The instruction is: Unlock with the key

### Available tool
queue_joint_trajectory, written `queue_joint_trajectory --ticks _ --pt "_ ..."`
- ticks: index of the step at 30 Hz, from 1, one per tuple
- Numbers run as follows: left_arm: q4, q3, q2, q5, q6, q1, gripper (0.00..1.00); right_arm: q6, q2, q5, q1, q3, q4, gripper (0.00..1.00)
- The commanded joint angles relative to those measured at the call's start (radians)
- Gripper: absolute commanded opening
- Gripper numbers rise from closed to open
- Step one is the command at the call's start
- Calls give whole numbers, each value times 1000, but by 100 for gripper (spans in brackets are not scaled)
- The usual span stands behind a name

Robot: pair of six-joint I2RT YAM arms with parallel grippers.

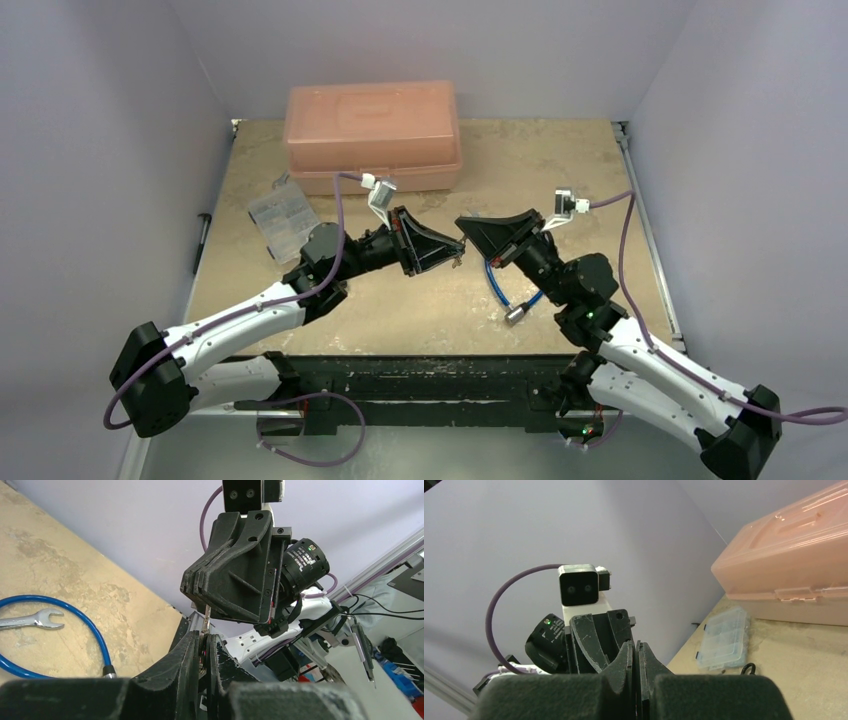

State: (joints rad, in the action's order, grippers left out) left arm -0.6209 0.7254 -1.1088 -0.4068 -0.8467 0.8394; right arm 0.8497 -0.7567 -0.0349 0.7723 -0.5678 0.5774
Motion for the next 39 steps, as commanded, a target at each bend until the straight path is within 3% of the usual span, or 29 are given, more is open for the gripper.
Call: queue_joint_trajectory --ticks 1,23,24,26,27,29,32,39 --pt "-71 10 20 37 -18 -5 0 19 31 25 2 23 46 0" --pt "78 85 -12 133 39 -8 0 49 175 32 2 129 -26 0" --pt "73 84 -14 124 43 -8 0 45 174 31 2 120 -46 13" --pt "89 93 -20 107 63 -8 0 25 173 31 2 88 -129 52" --pt "104 98 -22 100 78 -8 0 13 175 32 2 73 -165 67" --pt "126 102 -25 91 94 -8 0 -9 186 57 2 43 -224 82" --pt "147 101 -30 73 112 -8 0 -34 210 71 2 1 -298 91" --pt "276 114 -28 73 174 -8 0 -30 229 325 2 -159 -682 91"
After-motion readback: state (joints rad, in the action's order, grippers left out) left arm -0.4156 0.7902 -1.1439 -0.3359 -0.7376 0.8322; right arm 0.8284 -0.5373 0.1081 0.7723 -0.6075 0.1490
